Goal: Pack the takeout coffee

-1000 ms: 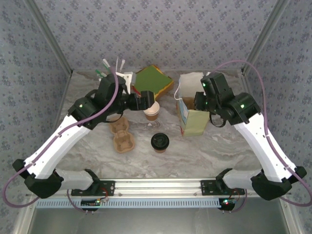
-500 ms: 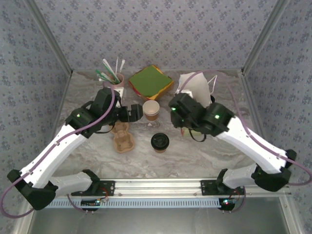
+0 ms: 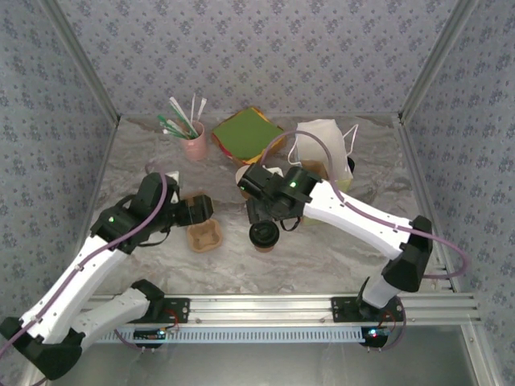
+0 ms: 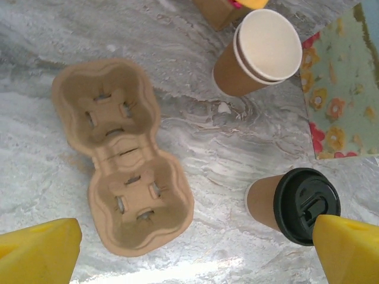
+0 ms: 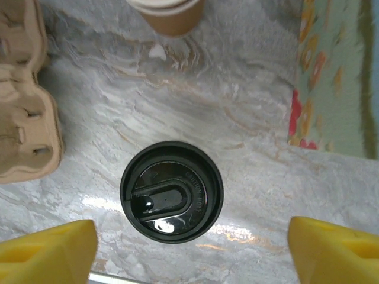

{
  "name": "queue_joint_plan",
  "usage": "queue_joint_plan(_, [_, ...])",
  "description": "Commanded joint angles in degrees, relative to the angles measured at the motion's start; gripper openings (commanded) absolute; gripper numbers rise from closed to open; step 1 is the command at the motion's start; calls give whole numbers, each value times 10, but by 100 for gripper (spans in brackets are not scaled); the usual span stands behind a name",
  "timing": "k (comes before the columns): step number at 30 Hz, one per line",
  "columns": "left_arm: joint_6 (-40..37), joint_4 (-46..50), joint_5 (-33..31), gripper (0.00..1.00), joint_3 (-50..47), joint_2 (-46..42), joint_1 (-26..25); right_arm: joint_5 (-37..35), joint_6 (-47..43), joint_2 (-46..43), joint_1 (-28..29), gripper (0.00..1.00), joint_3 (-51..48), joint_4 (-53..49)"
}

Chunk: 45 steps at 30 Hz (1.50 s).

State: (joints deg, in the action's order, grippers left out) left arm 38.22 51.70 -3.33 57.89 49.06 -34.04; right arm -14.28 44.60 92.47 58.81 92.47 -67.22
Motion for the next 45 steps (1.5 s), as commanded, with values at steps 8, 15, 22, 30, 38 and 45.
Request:
queue_joint_plan(8, [39,31,6,100,-62,-71,7,61,29,76,5,100,32,-61])
queue_joint_plan(15, [50,36,13,100,-74,-90,7,100,27,103,11,84,27,-65])
queue_joint_plan(22, [49,34,23,100,-82,-96,7,114,36,125,11,77,30,-81])
queue_joint_plan(30, [40,26,40,100,-88,-96,7,129,31,131,-6,78,35,-76])
queue_joint_plan(38, [38,18,43,100,-90,-87,6,128,16,158,-10,79,64,-100])
queue_joint_plan(45, [34,16,46,100,-88,-83,7,128,12,164,-15,79,64,-102])
